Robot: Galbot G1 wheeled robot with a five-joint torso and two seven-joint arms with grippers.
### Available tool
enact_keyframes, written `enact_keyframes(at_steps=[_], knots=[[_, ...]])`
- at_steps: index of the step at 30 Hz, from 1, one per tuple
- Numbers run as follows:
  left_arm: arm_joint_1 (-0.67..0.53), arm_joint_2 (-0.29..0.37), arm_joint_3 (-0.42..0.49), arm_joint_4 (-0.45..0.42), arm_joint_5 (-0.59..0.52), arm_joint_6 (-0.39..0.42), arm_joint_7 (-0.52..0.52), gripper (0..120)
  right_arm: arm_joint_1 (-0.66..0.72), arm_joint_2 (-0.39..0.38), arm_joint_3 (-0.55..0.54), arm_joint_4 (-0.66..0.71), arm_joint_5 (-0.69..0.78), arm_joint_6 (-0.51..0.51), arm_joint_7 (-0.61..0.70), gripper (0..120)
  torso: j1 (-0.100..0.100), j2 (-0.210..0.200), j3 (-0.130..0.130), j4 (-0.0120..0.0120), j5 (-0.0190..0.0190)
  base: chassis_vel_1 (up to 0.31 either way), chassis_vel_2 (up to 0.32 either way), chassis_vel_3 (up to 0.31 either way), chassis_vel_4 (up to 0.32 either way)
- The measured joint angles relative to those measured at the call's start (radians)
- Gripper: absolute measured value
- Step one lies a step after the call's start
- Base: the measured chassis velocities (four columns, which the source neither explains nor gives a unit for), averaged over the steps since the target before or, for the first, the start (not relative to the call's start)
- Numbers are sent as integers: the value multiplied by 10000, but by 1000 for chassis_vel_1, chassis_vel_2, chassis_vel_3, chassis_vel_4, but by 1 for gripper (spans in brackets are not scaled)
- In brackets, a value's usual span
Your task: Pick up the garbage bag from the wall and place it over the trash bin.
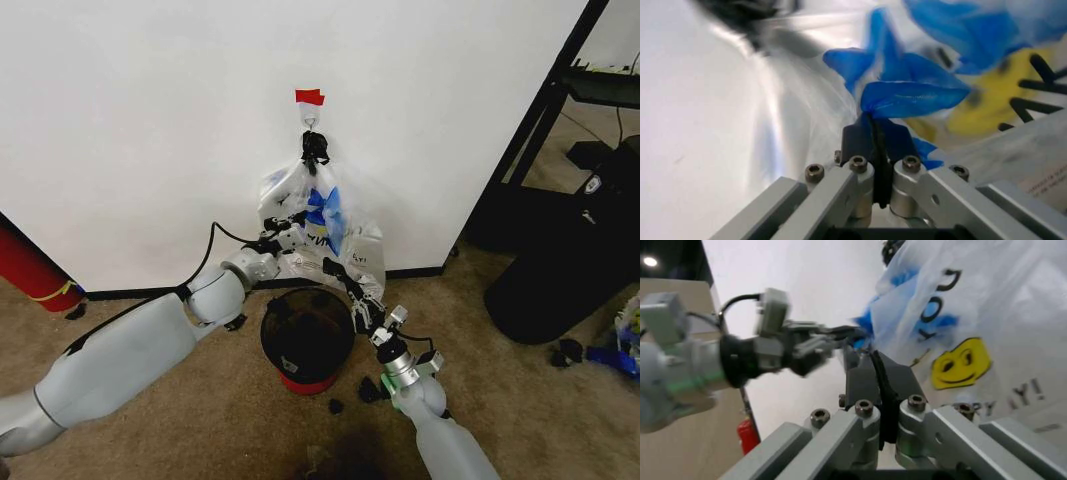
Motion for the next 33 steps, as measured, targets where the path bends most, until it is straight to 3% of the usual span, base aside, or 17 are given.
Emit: enact_keyframes(at_steps=[7, 11, 18, 26, 31, 33], knots=[[1679, 179, -1525, -1006, -1212, -331, -1001, 0, -111, -51, 200, -116, 92, 107, 94, 0, 0, 2, -1, 3, 1, 0, 0, 0, 0], [2172, 59, -1894, -1244, -1717, -366, -1427, 0, -162, -46, 279, -129, 106, 133, 96, 0, 0, 2, -1, 1, -1, 0, 0, 0, 0], [3583, -705, -2720, -1854, -3741, -410, -2077, 0, -372, -68, 444, -128, 96, 194, 93, 0, -1, 2, -1, 0, 2, 0, 0, 0, 0], [4171, -1530, -2966, -2188, -5038, -755, -2351, 0, -571, -132, 479, -75, -157, 353, 140, 0, 0, 2, -1, 0, 3, 0, 0, 0, 0], [4719, -2360, -3404, -2568, -6015, -783, -2436, 0, -872, -297, 482, 363, -482, 485, 647, 19, -1, 2, -1, 0, 2, 0, 0, 0, 0], [4989, -2575, -3555, -2703, -6153, -793, -2434, 0, -1093, -415, 537, 726, -1322, 576, 1872, 29, 0, 2, -1, 3, 3, 0, 0, 0, 0]])
